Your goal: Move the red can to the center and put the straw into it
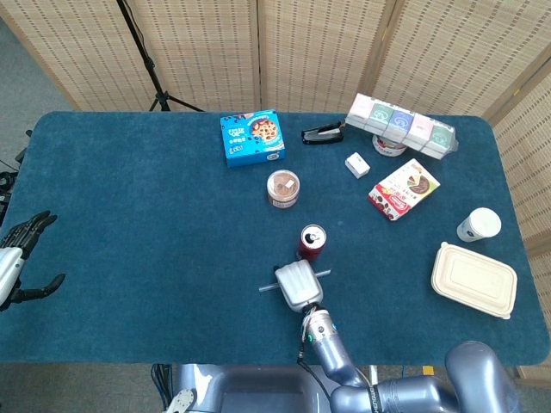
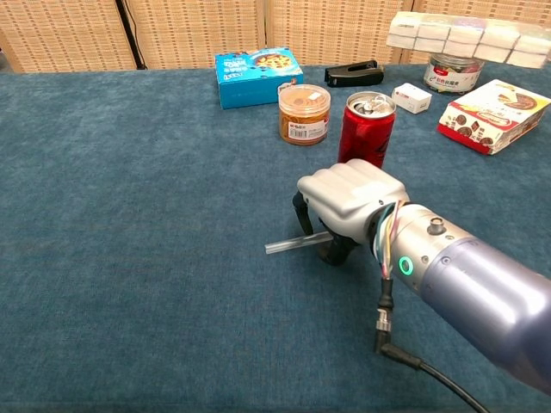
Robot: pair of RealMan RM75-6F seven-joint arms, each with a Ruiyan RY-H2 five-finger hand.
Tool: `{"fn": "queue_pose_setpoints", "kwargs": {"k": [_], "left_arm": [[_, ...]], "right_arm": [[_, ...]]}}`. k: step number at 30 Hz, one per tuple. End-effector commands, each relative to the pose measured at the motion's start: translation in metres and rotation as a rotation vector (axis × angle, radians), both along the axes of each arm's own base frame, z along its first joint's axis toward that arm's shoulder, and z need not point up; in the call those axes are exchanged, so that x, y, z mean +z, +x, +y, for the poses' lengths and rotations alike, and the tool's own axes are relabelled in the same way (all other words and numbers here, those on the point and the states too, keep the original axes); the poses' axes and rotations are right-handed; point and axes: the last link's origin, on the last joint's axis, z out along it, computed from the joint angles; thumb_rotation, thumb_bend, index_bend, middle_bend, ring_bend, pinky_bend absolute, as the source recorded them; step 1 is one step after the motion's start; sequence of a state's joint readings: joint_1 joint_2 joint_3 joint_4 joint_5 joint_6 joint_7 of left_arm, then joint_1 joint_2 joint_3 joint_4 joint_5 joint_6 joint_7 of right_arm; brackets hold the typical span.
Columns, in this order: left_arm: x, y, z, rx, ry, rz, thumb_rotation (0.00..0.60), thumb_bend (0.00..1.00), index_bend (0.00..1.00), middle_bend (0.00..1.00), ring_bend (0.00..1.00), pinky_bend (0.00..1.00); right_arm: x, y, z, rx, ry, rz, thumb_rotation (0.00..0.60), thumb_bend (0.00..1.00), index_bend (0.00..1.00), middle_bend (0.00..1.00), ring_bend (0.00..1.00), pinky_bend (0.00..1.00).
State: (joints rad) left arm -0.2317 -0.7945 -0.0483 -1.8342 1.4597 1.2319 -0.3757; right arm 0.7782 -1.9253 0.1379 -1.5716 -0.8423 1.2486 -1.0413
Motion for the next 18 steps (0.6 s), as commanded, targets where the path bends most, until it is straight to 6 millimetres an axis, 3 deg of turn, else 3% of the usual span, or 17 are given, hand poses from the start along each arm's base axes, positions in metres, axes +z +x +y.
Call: {"fn": "queue_pose_setpoints", "kwargs": {"k": [1, 18], "left_arm": [[0.0001, -0.0001, 0.0001, -0.001, -0.001, 0.001, 0.6, 0.3, 0.0, 0.0, 0.0, 0.0], [0.0005, -0.0004, 0.0001, -0.002, -0.01, -0.002, 0.6, 0.3, 0.0, 0.0, 0.0, 0.0]], "right_arm": [[-0.0011, 0.0007, -0.0002, 0.002, -0.003, -0.001, 0.6, 0.43, 0.48, 0.82, 0.83, 0.67], [-0.0056, 0.0003, 0.0001, 0.024, -0.017, 0.011, 0.6, 0.44, 0.55, 0.82, 0.83, 0.67]]}}
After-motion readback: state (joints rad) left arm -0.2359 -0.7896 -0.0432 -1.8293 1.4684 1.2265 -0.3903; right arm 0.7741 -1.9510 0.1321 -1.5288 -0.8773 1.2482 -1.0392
